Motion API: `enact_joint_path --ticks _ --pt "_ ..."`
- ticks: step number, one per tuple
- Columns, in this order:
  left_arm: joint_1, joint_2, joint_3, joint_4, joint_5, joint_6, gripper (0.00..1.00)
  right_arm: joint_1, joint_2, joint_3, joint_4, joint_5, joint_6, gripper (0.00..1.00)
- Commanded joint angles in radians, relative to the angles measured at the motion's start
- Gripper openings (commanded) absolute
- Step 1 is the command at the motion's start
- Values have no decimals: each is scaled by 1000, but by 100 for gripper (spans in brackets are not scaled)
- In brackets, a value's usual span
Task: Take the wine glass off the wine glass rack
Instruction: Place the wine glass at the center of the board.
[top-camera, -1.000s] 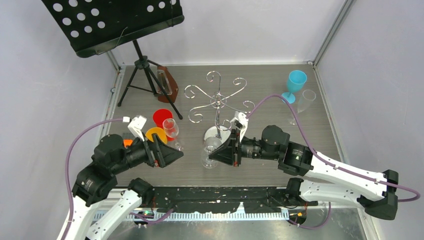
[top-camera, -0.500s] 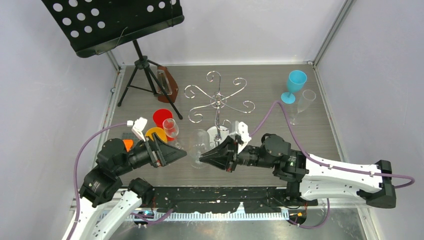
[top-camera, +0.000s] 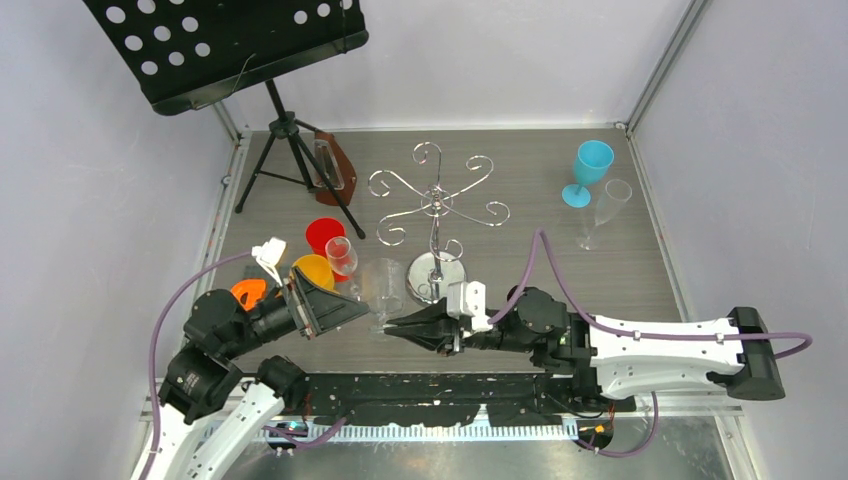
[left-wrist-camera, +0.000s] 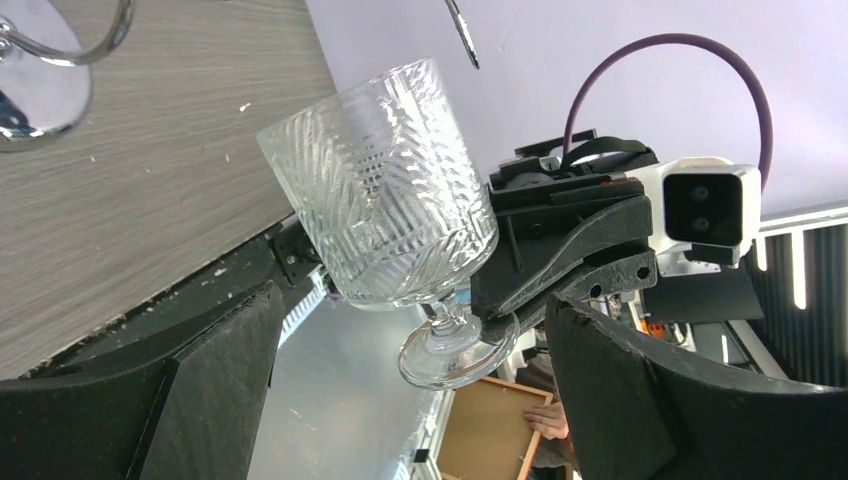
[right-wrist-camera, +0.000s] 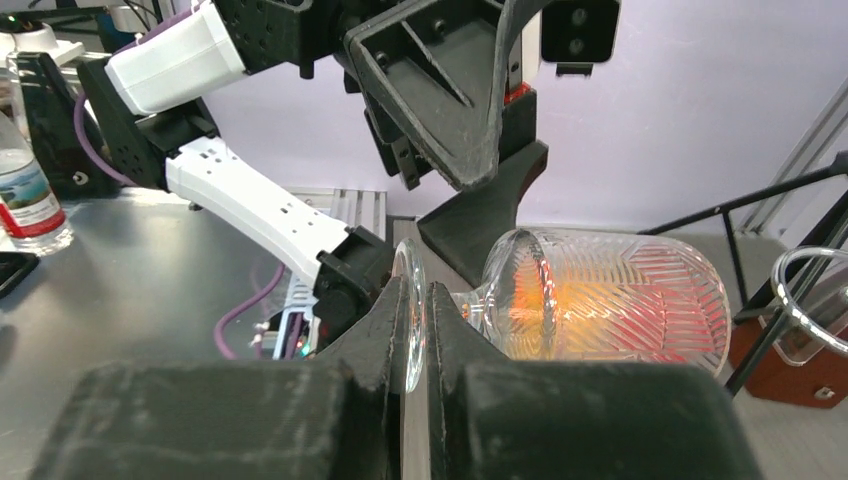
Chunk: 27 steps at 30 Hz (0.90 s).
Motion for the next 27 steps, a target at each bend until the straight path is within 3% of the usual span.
enact_joint_path --ticks 1,20,27 --pt "5 -22 -9 88 50 -69 99 17 10 19 238 26 -119 6" --pt "5 -64 -102 246 121 -226 94 46 99 15 370 24 -274 6" --pt "5 -64 -117 280 130 -252 79 49 124 20 383 10 -309 6"
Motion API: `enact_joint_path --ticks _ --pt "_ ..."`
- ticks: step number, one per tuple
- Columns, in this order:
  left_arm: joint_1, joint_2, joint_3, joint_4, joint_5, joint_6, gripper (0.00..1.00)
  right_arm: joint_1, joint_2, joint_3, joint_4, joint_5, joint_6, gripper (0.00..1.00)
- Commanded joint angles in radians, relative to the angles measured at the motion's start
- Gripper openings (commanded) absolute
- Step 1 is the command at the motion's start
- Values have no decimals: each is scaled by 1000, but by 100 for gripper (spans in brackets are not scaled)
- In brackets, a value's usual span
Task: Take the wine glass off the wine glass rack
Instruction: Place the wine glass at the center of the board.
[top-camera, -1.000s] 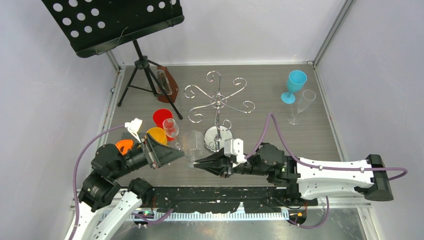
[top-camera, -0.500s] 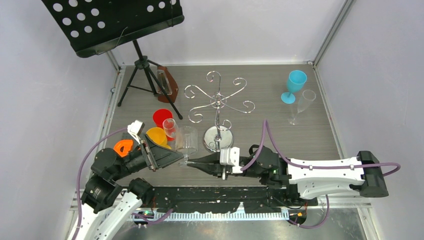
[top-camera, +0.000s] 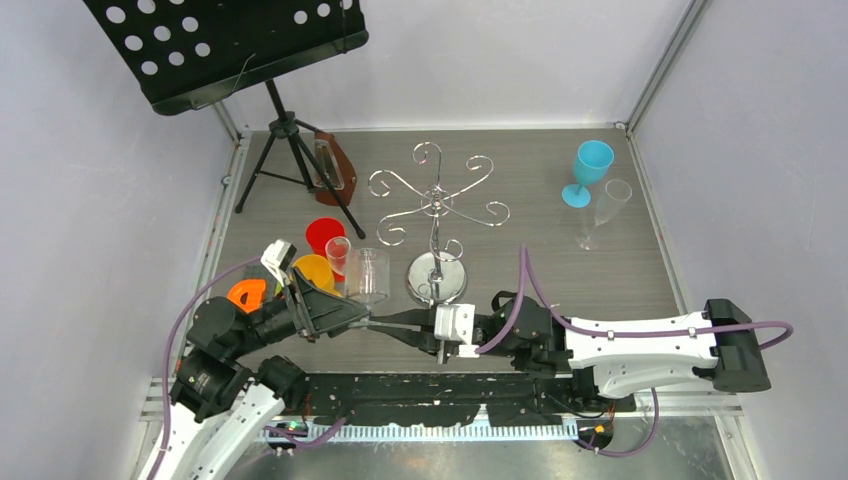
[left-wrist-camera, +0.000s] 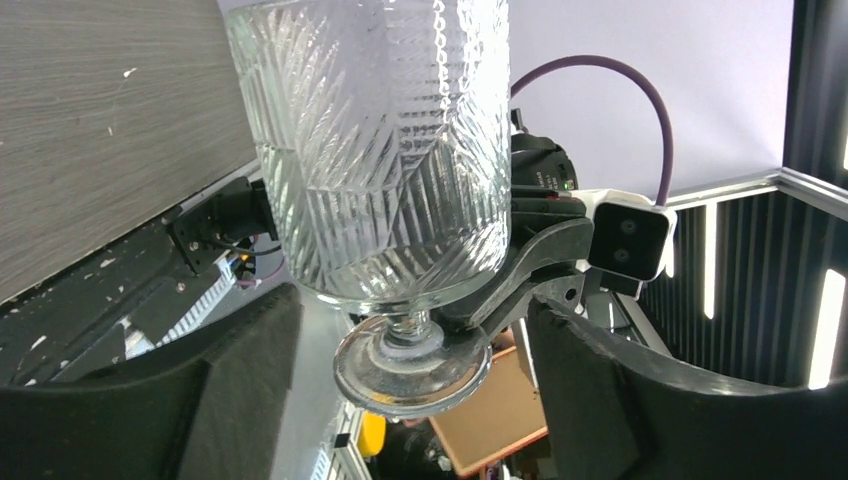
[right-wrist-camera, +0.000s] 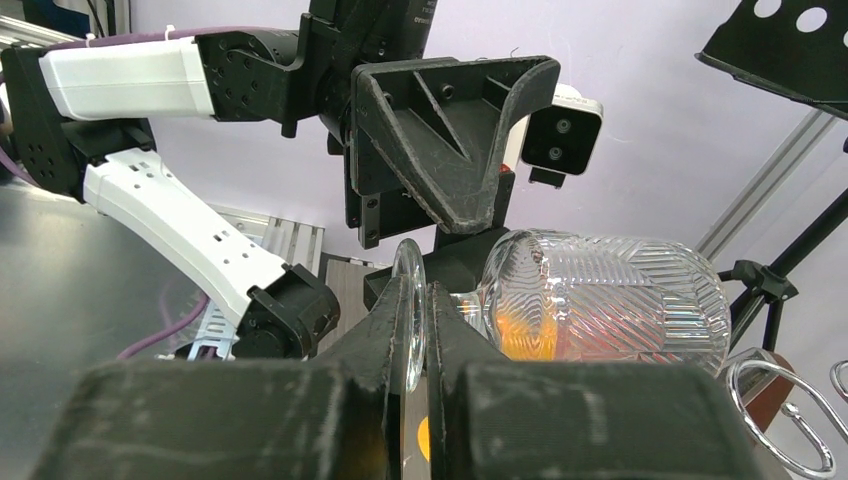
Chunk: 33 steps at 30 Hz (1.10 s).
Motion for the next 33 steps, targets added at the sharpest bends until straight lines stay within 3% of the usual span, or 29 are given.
enact_joint_path --ticks 1,16,33 --pt "5 -10 -12 89 35 -27 76 10 2 21 150 -10 -62 6" --pt "5 -13 -51 176 43 -81 44 11 23 34 154 -42 -75 6" --pt "5 -4 -116 406 60 -166 14 11 26 20 163 -59 -71 6"
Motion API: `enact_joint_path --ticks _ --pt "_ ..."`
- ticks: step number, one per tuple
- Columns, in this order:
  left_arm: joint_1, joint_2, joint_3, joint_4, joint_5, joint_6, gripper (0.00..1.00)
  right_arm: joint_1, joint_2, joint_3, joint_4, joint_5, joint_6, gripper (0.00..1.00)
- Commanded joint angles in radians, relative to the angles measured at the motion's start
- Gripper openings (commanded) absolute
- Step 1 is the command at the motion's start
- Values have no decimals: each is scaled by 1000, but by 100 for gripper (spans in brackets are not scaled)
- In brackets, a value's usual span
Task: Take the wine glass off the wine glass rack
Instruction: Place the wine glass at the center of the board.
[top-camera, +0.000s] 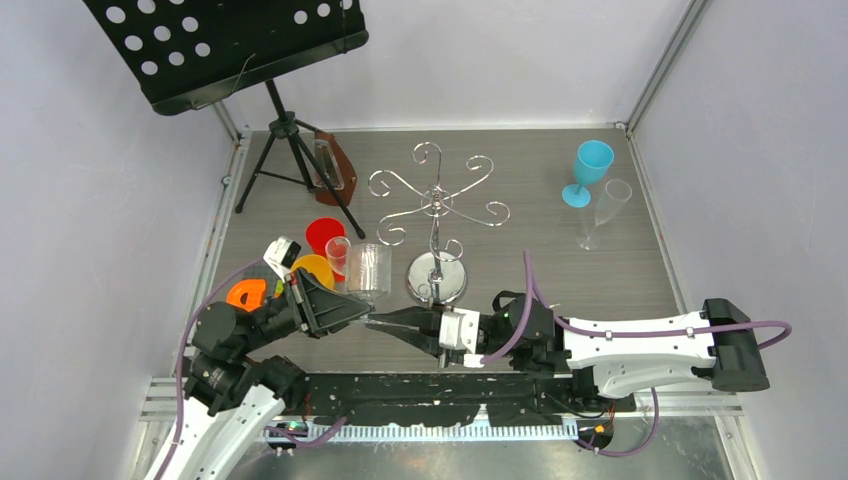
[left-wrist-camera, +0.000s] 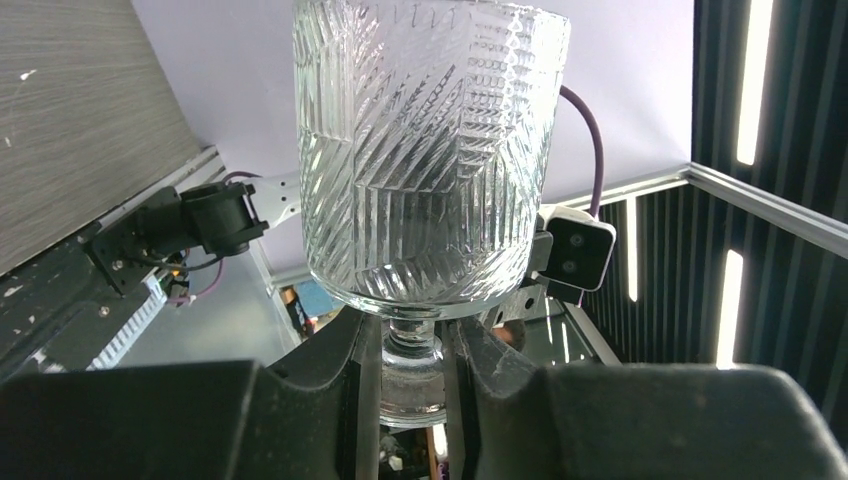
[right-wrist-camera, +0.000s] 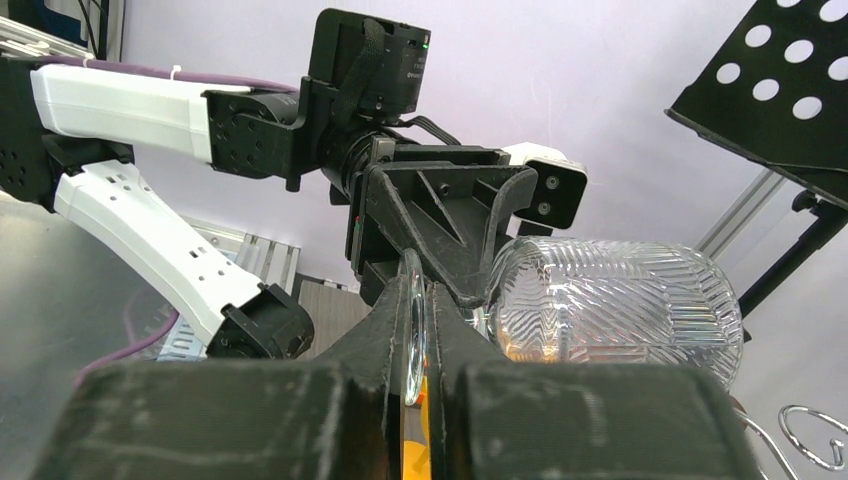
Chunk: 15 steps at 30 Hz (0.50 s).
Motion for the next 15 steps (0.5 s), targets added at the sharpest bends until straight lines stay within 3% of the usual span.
enact_joint_path --ticks 1,3,15 --pt "-1 16 -8 170 33 10 10 9 12 22 99 -33 18 6" --pt "-1 18 -11 186 38 11 0 9 17 24 100 -29 22 6" --pt "-1 30 34 154 80 140 0 8 -2 23 73 30 46 8"
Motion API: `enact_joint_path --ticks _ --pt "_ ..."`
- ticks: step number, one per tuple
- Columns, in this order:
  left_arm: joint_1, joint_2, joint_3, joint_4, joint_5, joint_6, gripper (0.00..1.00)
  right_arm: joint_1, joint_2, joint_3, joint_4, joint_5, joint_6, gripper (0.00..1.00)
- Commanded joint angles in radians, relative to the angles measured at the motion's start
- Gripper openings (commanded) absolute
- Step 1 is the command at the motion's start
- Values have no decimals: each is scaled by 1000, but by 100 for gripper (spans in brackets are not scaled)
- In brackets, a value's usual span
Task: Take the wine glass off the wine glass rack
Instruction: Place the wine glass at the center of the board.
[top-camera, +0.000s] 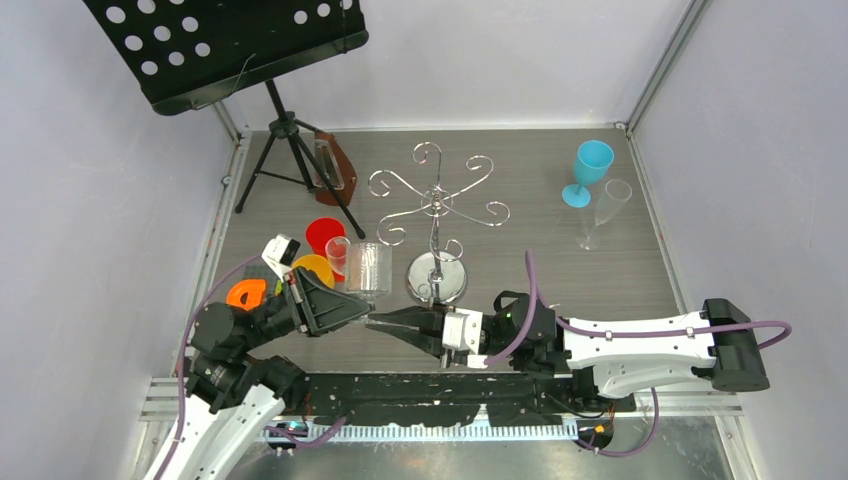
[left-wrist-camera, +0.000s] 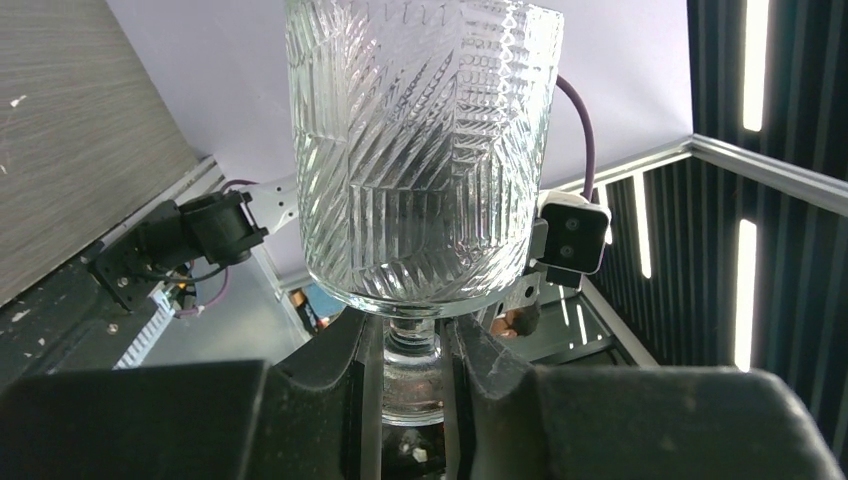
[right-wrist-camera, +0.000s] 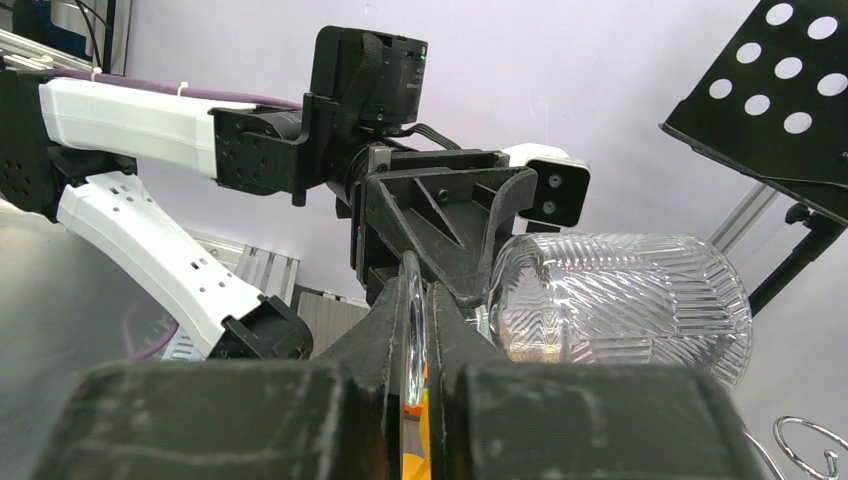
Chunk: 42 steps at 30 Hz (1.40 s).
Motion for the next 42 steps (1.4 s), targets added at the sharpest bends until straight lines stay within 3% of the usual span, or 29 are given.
enact_joint_path --ticks 1,13,31,42 --pt "-2 16 46 59 56 132 0 7 -10 23 35 41 49 13" --pt "-2 -4 28 2 63 196 0 7 -50 11 16 69 61 34" --pt "-2 -3 79 -156 120 367 0 8 -150 31 -116 134 134 46" --pt "-2 50 170 -396 243 699 0 7 -272 191 -620 166 192 52"
